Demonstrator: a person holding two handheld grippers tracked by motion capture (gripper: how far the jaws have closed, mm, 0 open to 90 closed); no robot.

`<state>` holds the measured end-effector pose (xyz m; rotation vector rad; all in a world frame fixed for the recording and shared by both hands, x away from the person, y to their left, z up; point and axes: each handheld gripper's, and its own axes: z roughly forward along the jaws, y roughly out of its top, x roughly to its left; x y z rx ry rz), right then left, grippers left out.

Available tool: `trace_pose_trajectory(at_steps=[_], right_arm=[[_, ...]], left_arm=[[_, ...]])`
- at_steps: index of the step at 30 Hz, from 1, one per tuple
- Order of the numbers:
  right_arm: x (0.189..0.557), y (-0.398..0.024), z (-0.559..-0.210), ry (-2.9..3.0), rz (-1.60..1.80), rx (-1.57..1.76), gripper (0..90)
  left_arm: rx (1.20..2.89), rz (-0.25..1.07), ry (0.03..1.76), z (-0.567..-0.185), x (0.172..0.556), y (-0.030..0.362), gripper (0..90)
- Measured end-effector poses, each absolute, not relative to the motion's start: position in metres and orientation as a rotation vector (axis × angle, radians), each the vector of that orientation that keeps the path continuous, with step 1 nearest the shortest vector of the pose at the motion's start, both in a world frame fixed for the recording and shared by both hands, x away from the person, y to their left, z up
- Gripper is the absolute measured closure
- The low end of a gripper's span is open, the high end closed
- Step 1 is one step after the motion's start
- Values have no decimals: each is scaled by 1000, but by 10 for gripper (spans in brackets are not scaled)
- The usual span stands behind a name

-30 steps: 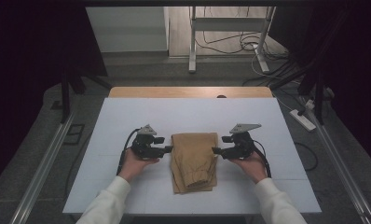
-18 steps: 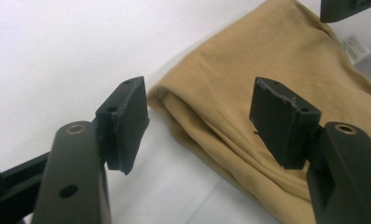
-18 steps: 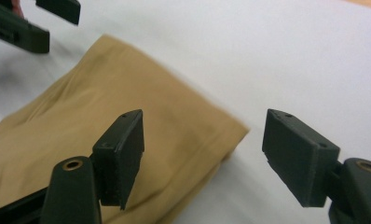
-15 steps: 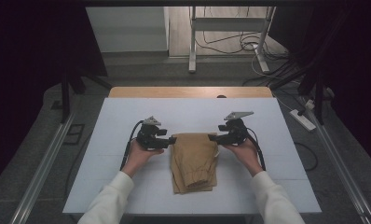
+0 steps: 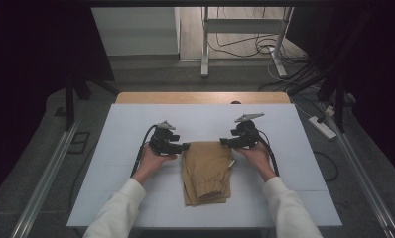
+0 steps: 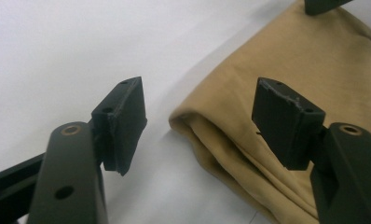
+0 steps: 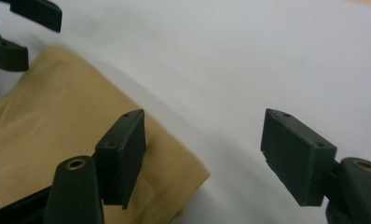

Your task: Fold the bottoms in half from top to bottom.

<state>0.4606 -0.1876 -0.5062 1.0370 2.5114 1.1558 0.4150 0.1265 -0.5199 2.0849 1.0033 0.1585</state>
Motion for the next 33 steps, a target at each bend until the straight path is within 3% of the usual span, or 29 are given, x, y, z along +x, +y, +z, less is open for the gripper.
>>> trace_pose_trajectory(at_steps=[15, 19, 28, 33], right_arm=[[459, -173, -525, 2625, 1075, 999, 328], [456, -170, -524, 2652, 1073, 956, 422], [451, -167, -522, 2699, 1070, 905, 672], [449, -166, -520, 2695, 1055, 899, 734]], left_arm=[[2154, 105, 1009, -536, 419, 117, 317], [2157, 95, 1008, -539, 419, 116, 326], [2128, 19, 995, -541, 416, 118, 586], [2140, 29, 958, -538, 414, 117, 715]])
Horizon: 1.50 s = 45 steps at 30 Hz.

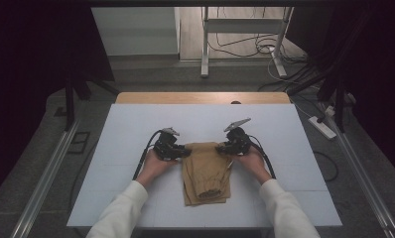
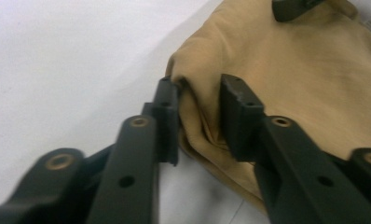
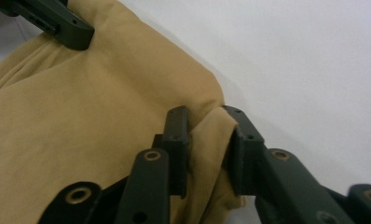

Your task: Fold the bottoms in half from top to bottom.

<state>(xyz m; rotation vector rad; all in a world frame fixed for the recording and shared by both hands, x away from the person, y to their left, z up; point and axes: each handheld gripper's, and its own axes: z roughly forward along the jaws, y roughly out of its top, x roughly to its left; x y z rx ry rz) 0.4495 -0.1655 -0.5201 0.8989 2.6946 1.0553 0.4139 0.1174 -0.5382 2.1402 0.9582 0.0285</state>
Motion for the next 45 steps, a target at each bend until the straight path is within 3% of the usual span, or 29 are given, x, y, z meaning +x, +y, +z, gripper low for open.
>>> trace_pose_trajectory(at_steps=[8, 24, 45], right_arm=[[448, -166, -516, 2680, 1073, 880, 793], [446, -168, -505, 2606, 1098, 847, 800], [472, -178, -493, 2485, 1116, 922, 797]], left_arm=[[2143, 49, 940, -535, 412, 116, 756], [2109, 98, 922, -526, 416, 115, 757], [2107, 144, 922, -514, 454, 103, 752]])
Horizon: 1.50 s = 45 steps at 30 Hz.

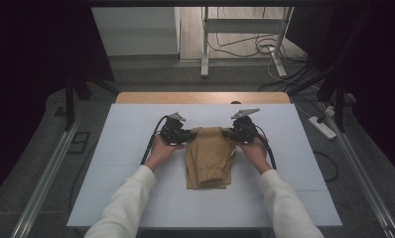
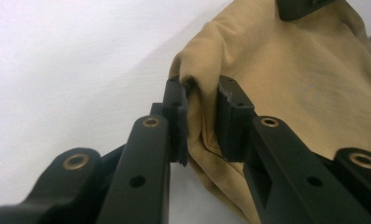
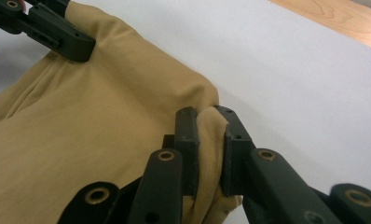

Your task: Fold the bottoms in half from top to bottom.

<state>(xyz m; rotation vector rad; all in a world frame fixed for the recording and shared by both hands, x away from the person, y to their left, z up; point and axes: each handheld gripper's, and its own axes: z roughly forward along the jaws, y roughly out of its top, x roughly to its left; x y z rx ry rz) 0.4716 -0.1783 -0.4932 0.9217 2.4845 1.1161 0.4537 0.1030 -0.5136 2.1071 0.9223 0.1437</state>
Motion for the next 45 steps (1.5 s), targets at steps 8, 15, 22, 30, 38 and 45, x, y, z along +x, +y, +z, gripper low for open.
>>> trace_pose_trajectory(at_steps=[8, 15, 22, 30, 38, 45], right_arm=[[472, -182, -493, 2404, 1119, 999, 366], [464, -193, -485, 2452, 1166, 995, 354], [453, -197, -487, 2495, 1173, 975, 349], [443, -197, -488, 2522, 1199, 933, 337], [433, -200, -486, 2527, 1224, 918, 332], [419, -205, -488, 2543, 1201, 908, 329]], left_arm=[[2121, 213, 974, -508, 448, 107, 357], [2127, 193, 952, -505, 436, 111, 321], [2116, 186, 958, -503, 425, 116, 321], [2119, 176, 933, -502, 415, 121, 322], [2104, 178, 949, -501, 399, 131, 309], [2106, 153, 941, -504, 385, 135, 310]])
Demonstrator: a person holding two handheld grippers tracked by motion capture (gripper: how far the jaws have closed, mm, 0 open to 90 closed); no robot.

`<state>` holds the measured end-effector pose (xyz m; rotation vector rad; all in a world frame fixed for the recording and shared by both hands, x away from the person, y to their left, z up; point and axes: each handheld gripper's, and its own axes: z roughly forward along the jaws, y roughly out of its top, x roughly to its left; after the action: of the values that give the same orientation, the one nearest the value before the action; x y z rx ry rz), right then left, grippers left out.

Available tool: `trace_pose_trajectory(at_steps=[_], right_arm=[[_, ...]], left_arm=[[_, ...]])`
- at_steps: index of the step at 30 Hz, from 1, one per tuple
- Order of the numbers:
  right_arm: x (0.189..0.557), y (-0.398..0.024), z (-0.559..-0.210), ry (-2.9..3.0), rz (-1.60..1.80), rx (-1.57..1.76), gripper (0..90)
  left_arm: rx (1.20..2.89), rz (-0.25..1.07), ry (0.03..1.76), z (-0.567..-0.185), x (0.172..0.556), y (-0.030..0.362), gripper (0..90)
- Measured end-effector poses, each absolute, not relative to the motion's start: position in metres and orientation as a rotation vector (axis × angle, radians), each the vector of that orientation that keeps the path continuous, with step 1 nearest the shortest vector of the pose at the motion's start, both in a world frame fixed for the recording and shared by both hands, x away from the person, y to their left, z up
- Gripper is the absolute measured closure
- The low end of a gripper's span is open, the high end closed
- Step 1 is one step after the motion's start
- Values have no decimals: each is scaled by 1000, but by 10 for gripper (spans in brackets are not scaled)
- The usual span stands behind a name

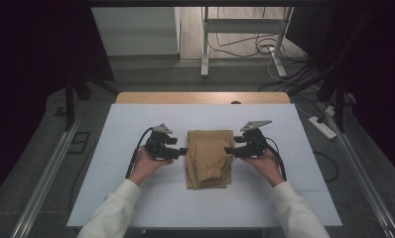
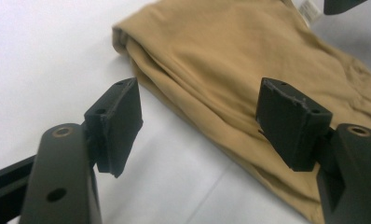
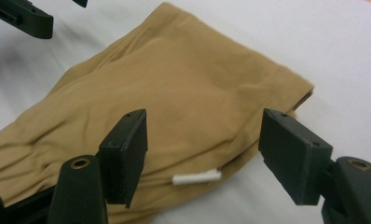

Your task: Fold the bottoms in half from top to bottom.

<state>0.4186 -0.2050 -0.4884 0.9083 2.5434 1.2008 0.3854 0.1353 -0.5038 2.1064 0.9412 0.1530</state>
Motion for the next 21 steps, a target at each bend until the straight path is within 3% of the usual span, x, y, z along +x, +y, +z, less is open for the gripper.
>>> trace_pose_trajectory(at_steps=[21], right_arm=[[361, -239, -492, 2543, 1197, 881, 320]], left_arm=[[2117, 170, 982, -510, 325, 169, 307]])
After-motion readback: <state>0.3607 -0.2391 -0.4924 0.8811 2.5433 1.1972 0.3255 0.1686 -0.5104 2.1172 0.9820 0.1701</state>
